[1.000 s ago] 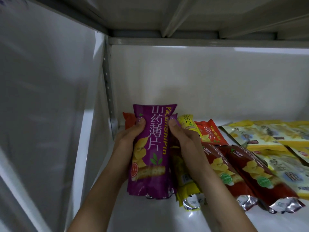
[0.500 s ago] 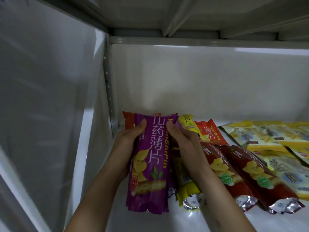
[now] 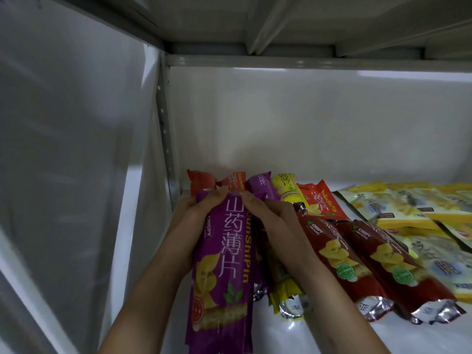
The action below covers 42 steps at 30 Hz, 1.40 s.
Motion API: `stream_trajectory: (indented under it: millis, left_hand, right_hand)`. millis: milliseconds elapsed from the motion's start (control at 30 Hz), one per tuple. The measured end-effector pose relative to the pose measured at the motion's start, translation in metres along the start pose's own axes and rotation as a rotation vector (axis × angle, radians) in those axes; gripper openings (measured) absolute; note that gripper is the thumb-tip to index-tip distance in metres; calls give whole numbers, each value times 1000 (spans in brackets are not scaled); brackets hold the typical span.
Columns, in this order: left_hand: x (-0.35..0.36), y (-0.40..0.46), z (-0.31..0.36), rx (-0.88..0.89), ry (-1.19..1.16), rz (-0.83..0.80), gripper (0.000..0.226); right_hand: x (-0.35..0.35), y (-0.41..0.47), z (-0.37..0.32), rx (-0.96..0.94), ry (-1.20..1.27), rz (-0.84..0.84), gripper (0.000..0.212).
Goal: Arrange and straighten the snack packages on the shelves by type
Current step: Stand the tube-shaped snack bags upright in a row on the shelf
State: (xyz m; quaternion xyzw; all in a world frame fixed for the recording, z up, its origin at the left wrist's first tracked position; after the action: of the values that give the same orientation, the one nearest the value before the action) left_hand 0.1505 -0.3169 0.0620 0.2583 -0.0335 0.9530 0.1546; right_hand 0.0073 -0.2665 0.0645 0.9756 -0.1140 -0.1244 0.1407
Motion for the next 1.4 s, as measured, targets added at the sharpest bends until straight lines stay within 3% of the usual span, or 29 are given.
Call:
stream_trajectory:
  millis: [100, 167, 300, 433, 567, 733, 867, 967, 1100, 1267, 1333, 1400]
  left_hand:
    - [1, -1, -1, -2, 6, -7, 40]
    - [2, -1, -1, -6, 30, -9, 42]
    - [6, -1, -1, -45, 94, -48, 54]
    - [2, -6, -3, -110, 167, -119, 70]
    - [-11, -11, 4, -51, 221, -96, 57]
    - [-21, -27, 8, -20, 211, -87, 53]
    - [-34, -48, 4, -57, 259, -152, 51]
    - [-46, -58, 3, -61, 293, -160, 51]
    - [-51, -61, 11, 34, 281, -52, 43]
    - [-60, -67, 13, 60, 277, 40, 37]
    - [-69, -65, 12, 64, 279, 68, 35]
    - [-79, -60, 13, 87, 255, 128, 33]
  right_hand:
    - [1, 1, 2, 12, -24, 21, 98]
    - [0, 5, 7, 26, -48, 61, 97]
    - [-5, 7, 10, 14, -103, 146, 90]
    - [-13, 5, 6, 17, -46, 212, 100]
    - [-5, 4, 2, 8, 2, 117, 109]
    - [6, -1, -1, 9, -102, 39, 67]
    - [4, 4, 3, -5, -86, 125, 104]
    - [1, 2, 2, 5, 5, 146, 88]
    - [13, -2, -3, -9, -11, -30, 57]
    - [28, 3, 2, 23, -223, -52, 25]
    - [35, 3, -6, 32, -315, -86, 28]
    - [37, 3, -17, 1, -450, -59, 47]
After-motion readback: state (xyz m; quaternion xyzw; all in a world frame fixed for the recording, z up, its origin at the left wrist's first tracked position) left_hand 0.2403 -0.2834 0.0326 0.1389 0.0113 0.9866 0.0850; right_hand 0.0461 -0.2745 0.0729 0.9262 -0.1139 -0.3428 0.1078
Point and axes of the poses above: each hand's wrist, its own y-axis towards the middle knuckle, its own x-axis out of the palm, z = x × y, the point moved 6 cm from there along y, towards the middle knuckle, and after that the axes turned 14 degrees about -y, right-handed, at the moved point
